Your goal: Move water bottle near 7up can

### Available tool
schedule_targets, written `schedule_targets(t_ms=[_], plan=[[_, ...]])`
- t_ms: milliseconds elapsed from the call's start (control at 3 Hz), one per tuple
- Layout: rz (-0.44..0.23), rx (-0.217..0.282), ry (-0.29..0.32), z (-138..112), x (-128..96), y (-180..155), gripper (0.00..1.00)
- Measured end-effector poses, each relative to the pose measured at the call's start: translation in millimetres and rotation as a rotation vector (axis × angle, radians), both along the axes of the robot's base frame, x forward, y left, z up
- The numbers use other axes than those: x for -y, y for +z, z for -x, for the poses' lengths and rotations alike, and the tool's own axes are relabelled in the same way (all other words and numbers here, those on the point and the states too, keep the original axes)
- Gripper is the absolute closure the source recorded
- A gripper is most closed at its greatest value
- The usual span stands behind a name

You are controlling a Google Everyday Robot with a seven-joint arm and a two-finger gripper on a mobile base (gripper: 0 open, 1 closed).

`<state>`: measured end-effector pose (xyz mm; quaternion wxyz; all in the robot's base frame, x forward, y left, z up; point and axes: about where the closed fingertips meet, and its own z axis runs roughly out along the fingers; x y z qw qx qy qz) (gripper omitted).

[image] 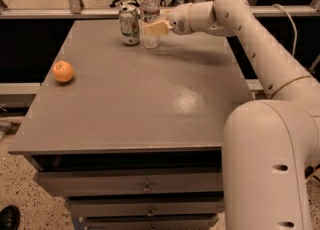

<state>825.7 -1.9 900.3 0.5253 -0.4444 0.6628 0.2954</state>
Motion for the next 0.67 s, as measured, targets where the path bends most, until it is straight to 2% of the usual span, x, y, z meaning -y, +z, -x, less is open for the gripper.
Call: schedule_targets(t_ms=[333, 667], plan=[[0.005, -0.032, 0.005, -0.6, -1.0, -9.8, 0.2], [0.007, -0.049, 0.003, -1.1, 0.0, -16.0, 0.0]])
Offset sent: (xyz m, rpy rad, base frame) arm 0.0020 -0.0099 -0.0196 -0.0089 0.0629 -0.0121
